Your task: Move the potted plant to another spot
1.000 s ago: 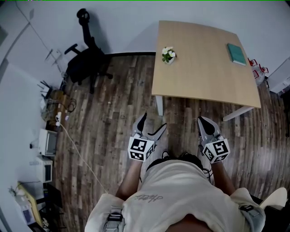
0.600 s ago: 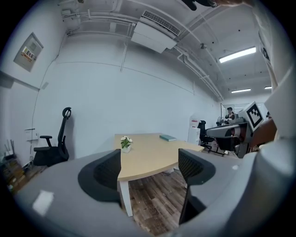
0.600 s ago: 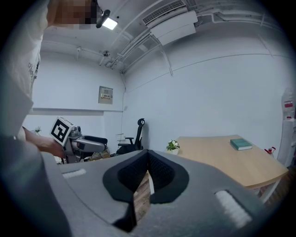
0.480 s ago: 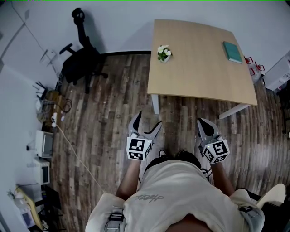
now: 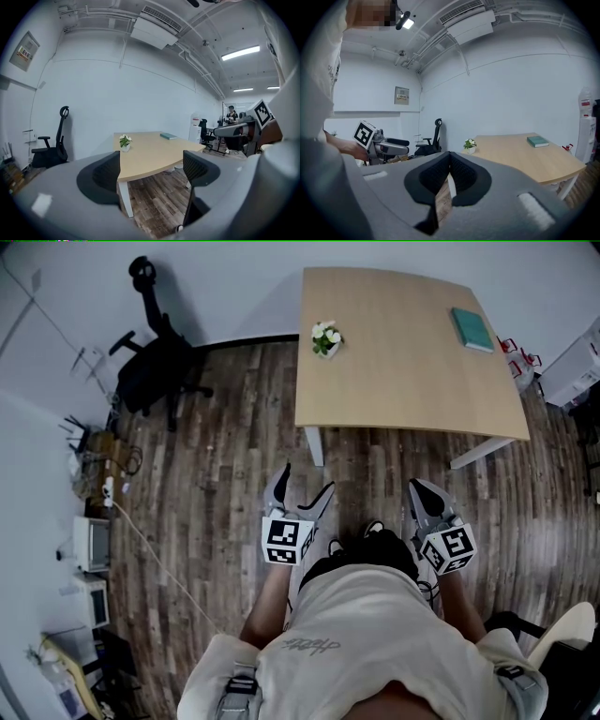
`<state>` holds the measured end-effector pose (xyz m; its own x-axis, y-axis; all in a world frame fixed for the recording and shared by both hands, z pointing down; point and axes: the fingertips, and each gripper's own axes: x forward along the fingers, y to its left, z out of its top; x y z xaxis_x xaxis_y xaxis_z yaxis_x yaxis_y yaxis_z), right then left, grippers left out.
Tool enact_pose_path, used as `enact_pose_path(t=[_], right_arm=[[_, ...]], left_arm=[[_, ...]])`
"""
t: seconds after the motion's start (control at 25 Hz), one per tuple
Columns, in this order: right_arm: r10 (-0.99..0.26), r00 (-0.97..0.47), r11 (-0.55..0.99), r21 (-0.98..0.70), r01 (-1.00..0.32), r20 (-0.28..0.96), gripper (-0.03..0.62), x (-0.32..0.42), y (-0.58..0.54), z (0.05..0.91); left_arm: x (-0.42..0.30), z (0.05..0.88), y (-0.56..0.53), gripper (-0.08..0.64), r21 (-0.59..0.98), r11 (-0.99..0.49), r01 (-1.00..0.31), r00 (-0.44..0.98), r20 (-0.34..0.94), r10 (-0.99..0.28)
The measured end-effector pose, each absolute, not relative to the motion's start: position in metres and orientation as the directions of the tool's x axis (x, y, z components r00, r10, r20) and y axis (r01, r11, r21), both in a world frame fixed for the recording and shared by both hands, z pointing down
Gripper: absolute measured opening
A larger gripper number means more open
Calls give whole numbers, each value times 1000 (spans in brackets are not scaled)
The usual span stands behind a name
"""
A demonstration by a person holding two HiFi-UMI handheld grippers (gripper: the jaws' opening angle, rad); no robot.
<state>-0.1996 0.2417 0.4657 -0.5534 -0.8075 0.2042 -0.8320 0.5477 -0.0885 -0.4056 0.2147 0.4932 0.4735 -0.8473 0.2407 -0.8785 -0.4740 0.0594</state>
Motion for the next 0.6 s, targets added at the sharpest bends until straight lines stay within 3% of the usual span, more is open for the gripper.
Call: enact_pose_path(t=[0.6], right_arm=[[-766, -607, 595, -124, -794, 210, 3, -202, 178, 478]], left_arm=[[-386, 506, 171, 422, 62, -492, -868, 482, 338, -808]])
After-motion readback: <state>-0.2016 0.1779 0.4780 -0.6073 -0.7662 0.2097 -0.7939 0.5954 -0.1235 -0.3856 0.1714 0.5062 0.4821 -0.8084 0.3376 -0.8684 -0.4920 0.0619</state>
